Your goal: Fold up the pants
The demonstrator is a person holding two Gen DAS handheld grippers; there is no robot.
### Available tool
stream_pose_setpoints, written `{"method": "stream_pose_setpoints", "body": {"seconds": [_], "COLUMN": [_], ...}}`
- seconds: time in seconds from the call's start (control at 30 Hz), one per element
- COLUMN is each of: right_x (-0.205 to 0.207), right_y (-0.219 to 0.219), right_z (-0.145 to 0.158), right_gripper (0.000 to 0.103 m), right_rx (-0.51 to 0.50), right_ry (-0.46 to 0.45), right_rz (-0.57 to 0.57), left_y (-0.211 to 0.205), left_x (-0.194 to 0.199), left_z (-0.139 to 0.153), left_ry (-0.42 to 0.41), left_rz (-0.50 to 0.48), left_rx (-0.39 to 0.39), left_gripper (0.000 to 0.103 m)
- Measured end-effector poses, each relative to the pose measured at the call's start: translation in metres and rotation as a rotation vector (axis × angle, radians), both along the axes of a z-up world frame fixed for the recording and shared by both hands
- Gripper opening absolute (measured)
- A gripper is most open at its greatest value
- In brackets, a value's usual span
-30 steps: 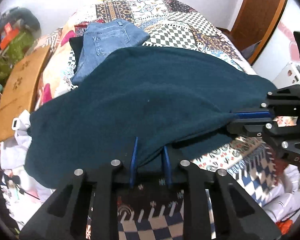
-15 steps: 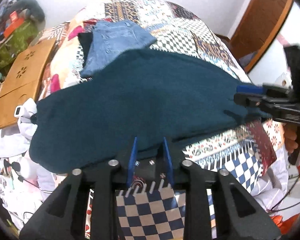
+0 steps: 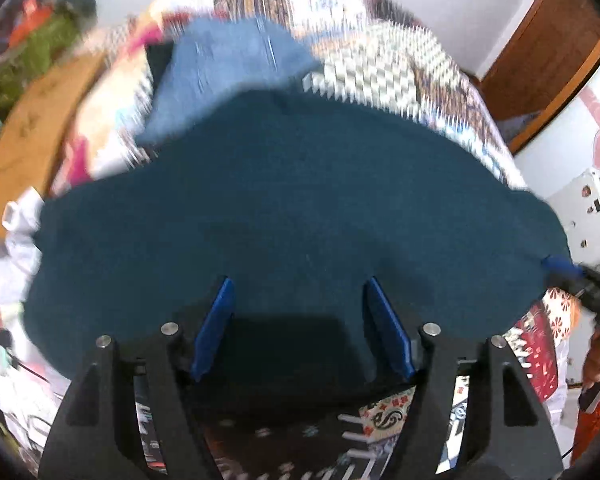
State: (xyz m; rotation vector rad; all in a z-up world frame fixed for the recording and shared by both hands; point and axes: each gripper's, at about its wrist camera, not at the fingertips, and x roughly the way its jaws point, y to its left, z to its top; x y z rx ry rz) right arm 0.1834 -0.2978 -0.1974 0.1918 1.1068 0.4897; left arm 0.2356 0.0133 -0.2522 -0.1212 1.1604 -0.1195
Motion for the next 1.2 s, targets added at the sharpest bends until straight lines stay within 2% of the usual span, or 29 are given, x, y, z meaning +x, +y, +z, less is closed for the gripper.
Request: {"method": "stream_pose_setpoints", "body": {"seconds": [0.07, 0.17, 0.23, 0.37, 0.57, 0.63, 0.77, 0.93, 1.07, 1.1, 1.2], "right_x": [-0.005, -0.016, -0.018, -0.02, -0.018, -0.011, 0.007, 0.031, 0.043, 0.044, 0.046], "right_y": [-0.028, -0.071, -0.098, -0.139, -0.213, -0.237, -0.264, -0.265, -0.265, -0.264, -0.26], "right_z": [0.005, 0.013, 0.016, 0.013, 0.007, 0.001, -0.02, -0.051, -0.069, -0.069, -0.07], "right_gripper": [0.045, 0.053, 0.061, 0.061, 0.061, 0.061, 0.061, 0.061, 0.061, 0.058, 0.041], "right_rx": [-0.009, 0.004, -0.031, -0.127, -0.165, -0.162, -0.105, -0.124, -0.128, -0.139, -0.207], "right_ry": [-0.016, -0.059, -0.093, -0.116, -0.132, -0.108, -0.027, 0.052, 0.099, 0.091, 0.071], "right_rz": [-0.076, -0.184, -0.256, -0.387, -0.578, -0.642, -0.674, -0.621, -0.591, -0.588, -0.584], "left_y": [0.0, 0.004, 0.003, -0.01, -0.038, -0.048, -0.071, -0.092, -0.104, -0.105, -0.108], "left_x": [-0.004, 0.004, 0.012, 0.026, 0.053, 0.063, 0.078, 0.087, 0.087, 0.086, 0.088], "left_z": [0.0, -0.001, 0.0, 0.016, 0.03, 0.029, 0.024, 0.008, 0.001, 0.0, -0.004], "left_ry": [-0.023, 0.029, 0.057, 0.036, 0.022, 0.028, 0.034, 0.068, 0.048, 0.045, 0.038], "left_rz": [0.011, -0.004, -0.005, -0.011, -0.041, -0.049, -0.075, -0.111, -0.13, -0.132, -0.129], "left_rx": [0.007, -0.014, -0.003, 0.058, 0.055, 0.056, 0.072, 0.107, 0.181, 0.186, 0.2], "left_gripper": [0.078, 0.079, 0.079, 0.079, 0.079, 0.079, 0.079, 0.079, 0.087, 0.091, 0.096]}}
